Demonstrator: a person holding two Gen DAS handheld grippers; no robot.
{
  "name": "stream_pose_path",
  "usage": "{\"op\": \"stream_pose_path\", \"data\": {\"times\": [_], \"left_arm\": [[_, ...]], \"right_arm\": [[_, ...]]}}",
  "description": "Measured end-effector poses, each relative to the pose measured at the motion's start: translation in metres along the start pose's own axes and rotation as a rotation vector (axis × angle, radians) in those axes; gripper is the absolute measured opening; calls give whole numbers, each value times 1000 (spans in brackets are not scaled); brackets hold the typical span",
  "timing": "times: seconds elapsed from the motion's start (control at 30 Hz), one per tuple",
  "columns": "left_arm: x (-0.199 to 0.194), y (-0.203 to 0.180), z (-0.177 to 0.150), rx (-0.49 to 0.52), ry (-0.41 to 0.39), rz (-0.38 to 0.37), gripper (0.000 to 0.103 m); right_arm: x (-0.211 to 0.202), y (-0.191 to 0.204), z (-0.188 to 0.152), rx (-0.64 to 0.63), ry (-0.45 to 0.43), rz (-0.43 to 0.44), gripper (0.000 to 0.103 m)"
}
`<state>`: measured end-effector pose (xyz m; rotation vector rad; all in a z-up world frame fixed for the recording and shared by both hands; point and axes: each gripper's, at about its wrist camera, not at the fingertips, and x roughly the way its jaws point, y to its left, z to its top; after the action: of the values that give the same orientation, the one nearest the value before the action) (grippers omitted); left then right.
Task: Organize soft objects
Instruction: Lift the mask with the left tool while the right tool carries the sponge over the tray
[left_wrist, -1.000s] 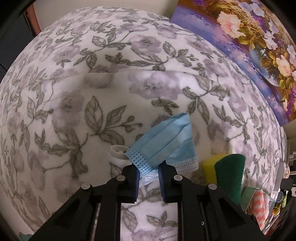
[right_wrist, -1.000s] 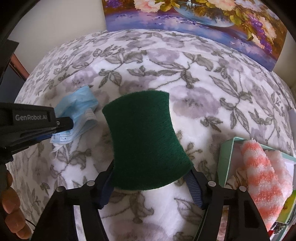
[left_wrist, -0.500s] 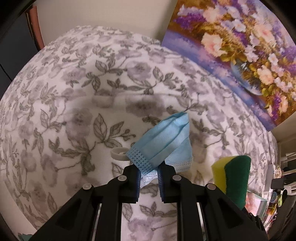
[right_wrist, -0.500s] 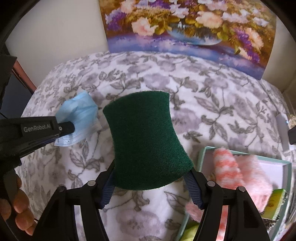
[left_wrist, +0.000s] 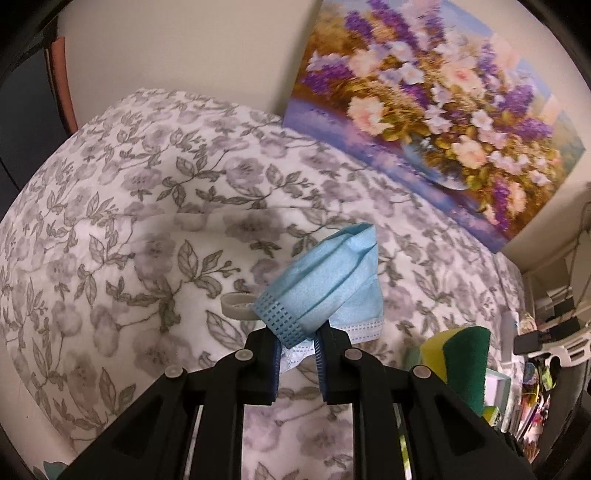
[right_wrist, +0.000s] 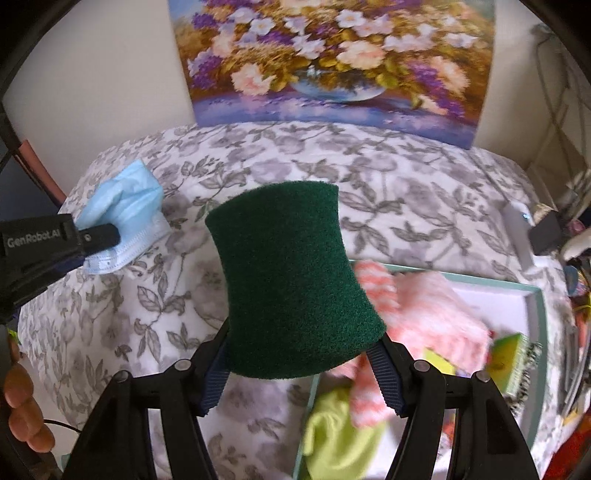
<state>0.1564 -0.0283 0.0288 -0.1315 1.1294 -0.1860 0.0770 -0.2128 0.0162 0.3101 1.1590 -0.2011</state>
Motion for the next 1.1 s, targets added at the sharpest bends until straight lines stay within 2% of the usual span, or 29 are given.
{"op": "stream_pose_path", "data": {"times": [0.3, 0.73, 1.1], "left_arm": [[-28, -14, -17, 33, -49, -33, 17], [-36, -67, -44, 178, -40, -63, 17], [-36, -105, -63, 263, -28, -73, 17]], "right_arm": [[-19, -30, -25, 64, 11, -23, 70], [-24, -66, -34, 116, 32, -74, 70], [-30, -124, -40, 228, 29, -131, 70]]}}
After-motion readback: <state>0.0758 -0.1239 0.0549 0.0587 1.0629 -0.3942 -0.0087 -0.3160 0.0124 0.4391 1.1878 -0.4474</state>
